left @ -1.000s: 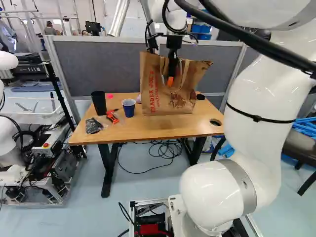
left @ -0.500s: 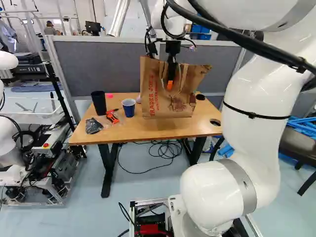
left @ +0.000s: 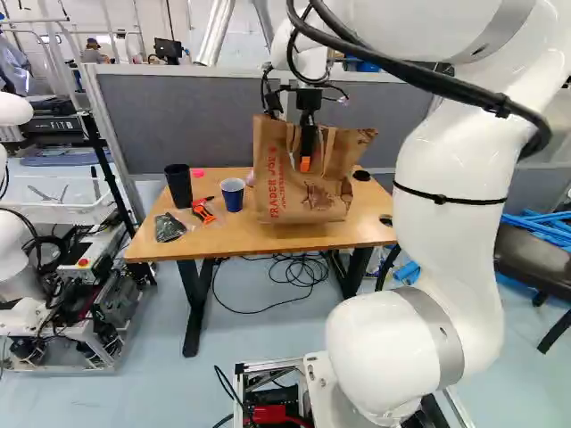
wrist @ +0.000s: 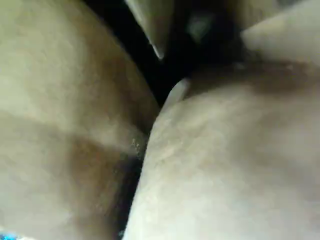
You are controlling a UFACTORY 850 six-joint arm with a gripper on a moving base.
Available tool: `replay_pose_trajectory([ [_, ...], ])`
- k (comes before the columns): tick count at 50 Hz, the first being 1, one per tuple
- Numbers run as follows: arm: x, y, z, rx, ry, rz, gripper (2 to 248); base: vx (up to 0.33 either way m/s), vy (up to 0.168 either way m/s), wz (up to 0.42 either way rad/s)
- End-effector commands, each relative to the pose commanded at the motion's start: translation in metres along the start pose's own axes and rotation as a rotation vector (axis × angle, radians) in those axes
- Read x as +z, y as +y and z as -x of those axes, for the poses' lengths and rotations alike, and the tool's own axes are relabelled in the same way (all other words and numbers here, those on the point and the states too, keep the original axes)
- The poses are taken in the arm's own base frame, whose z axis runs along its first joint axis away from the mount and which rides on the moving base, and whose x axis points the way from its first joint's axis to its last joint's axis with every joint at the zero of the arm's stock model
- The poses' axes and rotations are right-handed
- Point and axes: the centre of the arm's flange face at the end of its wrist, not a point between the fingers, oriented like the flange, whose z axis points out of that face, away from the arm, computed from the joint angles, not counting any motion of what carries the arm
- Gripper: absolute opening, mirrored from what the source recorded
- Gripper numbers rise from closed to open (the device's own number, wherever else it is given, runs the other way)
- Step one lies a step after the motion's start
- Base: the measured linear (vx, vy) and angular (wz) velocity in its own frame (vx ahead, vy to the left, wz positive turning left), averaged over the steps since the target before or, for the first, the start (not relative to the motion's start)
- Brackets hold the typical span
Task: Pick up the bag on the ground and place it on the table
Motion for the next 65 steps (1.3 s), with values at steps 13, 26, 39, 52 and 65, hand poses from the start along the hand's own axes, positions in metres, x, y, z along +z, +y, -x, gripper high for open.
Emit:
replay_pose_trajectory([
  [13, 0.021, 0.016, -0.002, 0.0, 0.001, 0.008, 18, 0.0, 0.0, 0.0],
  [26, 0.041, 0.031, -0.004, 0.0, 0.002, 0.017, 18, 0.0, 0.0, 0.0],
  [39, 0.053, 0.037, -0.005, 0.0, 0.0, 0.001, 18, 0.0, 0.0, 0.0],
  [52, 0.053, 0.038, -0.005, 0.0, 0.0, 0.0, 19, 0.0, 0.0, 0.0],
  [65, 0.053, 0.038, -0.005, 0.0, 0.0, 0.0, 80, 0.0, 0.0, 0.0],
])
